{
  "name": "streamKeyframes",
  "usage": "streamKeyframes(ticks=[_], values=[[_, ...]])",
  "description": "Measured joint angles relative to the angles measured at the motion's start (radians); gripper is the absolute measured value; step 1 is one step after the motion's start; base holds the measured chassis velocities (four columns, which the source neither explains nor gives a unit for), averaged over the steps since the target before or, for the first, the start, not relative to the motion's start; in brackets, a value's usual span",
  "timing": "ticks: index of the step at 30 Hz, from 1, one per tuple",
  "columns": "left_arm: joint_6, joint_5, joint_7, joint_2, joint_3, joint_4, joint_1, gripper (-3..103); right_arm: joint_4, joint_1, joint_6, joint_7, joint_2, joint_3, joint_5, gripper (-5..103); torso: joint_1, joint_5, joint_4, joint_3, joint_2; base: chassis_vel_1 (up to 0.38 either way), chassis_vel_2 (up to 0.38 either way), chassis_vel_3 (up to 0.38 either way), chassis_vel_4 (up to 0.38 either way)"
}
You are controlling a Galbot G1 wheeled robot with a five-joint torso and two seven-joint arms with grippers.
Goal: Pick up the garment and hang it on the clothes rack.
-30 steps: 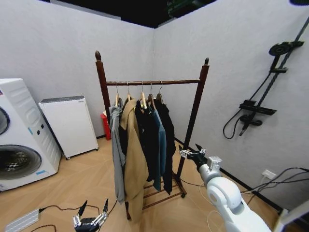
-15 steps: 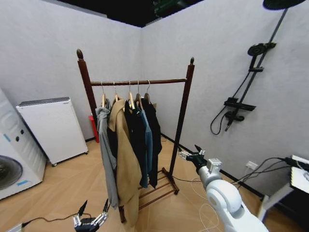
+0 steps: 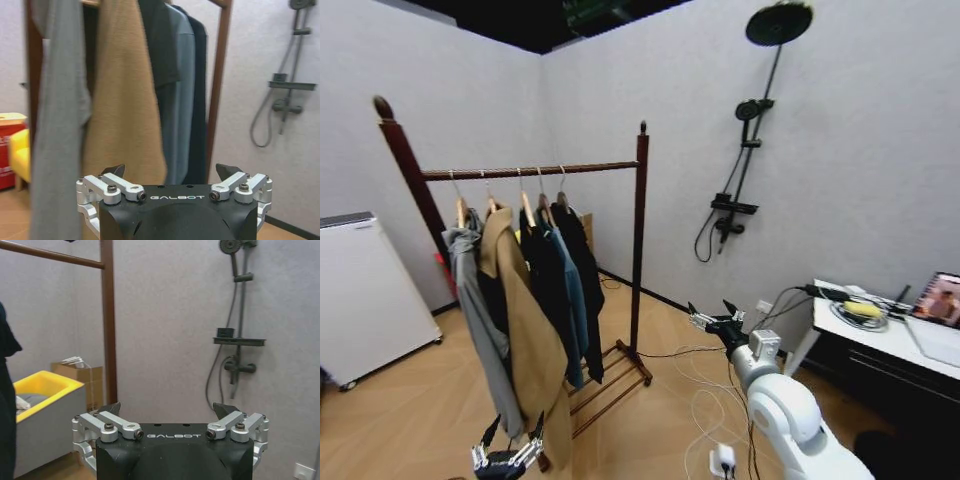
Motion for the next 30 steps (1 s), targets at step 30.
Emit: streamKeyframes(ticks=[30], values=[[0.0, 0.0, 0.0, 0.0, 0.0, 0.0, 0.0, 100, 0.017, -0.061, 0.036, -0.021, 0.061, -0.004, -0.048, 100, 0.0, 0.0001, -0.0001, 0.0, 0.0, -0.067, -0.186, -0.184, -0.064]])
